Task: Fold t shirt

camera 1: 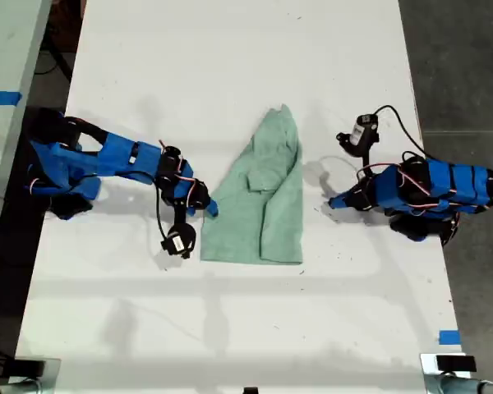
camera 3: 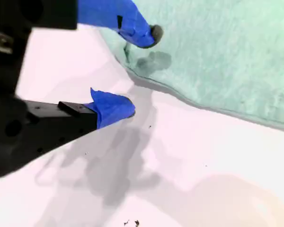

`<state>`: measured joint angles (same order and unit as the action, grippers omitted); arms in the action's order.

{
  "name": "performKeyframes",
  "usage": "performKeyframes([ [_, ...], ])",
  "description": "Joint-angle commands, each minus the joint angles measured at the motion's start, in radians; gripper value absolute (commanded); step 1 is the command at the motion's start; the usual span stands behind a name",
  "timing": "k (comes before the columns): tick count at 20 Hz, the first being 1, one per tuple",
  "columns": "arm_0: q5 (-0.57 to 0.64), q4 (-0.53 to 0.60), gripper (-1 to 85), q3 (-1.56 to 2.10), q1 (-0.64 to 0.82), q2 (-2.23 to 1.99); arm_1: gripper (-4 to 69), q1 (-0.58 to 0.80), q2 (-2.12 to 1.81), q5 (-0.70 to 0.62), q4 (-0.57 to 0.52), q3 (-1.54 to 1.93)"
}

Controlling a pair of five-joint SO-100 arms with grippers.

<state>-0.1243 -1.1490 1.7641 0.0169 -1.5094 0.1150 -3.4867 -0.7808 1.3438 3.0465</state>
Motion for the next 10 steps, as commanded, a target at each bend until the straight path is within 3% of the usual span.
performKeyframes([
  [1,-0.031,0.021,21.1,-0.084,-0.011,0.049,1.1,-0.008,-0.015,-0.014,0.005,0.054],
  [4,-0.015,0.041,21.1,-0.175,-0.002,0.152,1.1,-0.008,-0.015,-0.014,0.005,0.054],
  [5,-0.005,0.041,15.9,-0.209,0.002,0.178,1.1,-0.008,-0.015,-0.014,0.005,0.054],
  [6,0.000,0.037,3.3,-0.230,0.008,0.198,1.1,-0.008,-0.015,-0.014,0.005,0.054],
  [7,-0.006,0.032,-0.1,-0.232,0.011,0.202,1.1,-0.008,-0.015,-0.014,0.005,0.054],
  [10,-0.034,-0.032,-0.1,-0.245,0.011,0.181,1.1,-0.008,-0.015,-0.014,0.005,0.054],
])
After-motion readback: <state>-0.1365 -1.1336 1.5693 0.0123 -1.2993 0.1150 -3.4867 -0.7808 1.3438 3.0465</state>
